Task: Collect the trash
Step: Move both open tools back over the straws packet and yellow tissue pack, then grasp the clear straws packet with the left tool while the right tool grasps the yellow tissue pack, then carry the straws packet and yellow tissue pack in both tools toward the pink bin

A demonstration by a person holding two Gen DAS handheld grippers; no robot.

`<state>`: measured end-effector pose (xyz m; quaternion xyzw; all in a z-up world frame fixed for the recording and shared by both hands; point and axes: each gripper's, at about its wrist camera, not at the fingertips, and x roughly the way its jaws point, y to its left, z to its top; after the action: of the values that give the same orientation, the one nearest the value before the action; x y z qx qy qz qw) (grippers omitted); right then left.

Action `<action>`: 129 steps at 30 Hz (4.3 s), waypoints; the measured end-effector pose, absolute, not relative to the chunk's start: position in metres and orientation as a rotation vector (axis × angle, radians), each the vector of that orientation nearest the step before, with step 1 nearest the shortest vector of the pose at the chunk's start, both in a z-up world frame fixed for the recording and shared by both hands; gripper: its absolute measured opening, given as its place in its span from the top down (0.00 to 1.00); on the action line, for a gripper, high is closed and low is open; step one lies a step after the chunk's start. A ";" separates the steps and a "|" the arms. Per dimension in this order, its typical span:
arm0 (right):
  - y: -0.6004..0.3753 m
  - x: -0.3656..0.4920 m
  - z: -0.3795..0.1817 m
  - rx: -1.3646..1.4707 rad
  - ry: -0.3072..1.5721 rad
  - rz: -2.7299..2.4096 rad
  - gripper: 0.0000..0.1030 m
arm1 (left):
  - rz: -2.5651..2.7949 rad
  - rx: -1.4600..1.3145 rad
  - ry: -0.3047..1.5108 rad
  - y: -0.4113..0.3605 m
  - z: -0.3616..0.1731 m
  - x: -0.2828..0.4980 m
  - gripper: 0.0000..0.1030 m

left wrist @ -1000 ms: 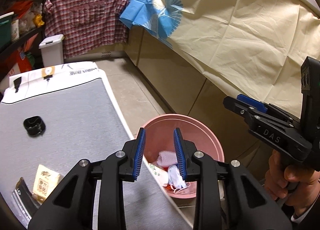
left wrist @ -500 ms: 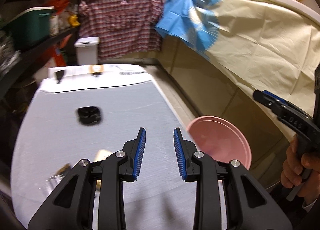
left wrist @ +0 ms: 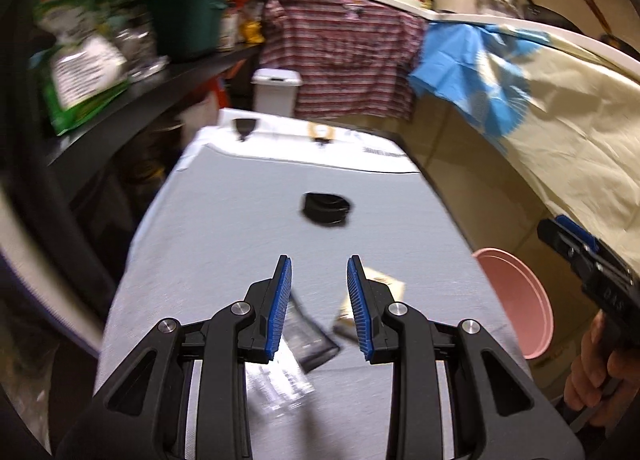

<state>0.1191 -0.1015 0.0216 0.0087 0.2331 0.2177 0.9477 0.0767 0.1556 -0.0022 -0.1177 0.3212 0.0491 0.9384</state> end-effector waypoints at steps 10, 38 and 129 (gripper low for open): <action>-0.039 0.130 -0.027 0.048 0.636 0.537 0.30 | 0.256 -0.288 0.737 0.180 -0.043 0.054 0.72; 0.025 0.170 -0.094 -0.037 0.918 0.516 0.24 | 0.209 -0.367 0.872 0.190 -0.089 0.068 0.99; -0.273 0.157 0.006 0.059 0.662 0.185 0.42 | -0.275 -0.161 0.682 -0.021 0.038 0.154 1.00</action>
<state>0.1566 -0.2735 0.0058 0.0290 0.3246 0.0906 0.9411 0.1535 -0.0211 0.0375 -0.0785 0.3329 -0.1344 0.9300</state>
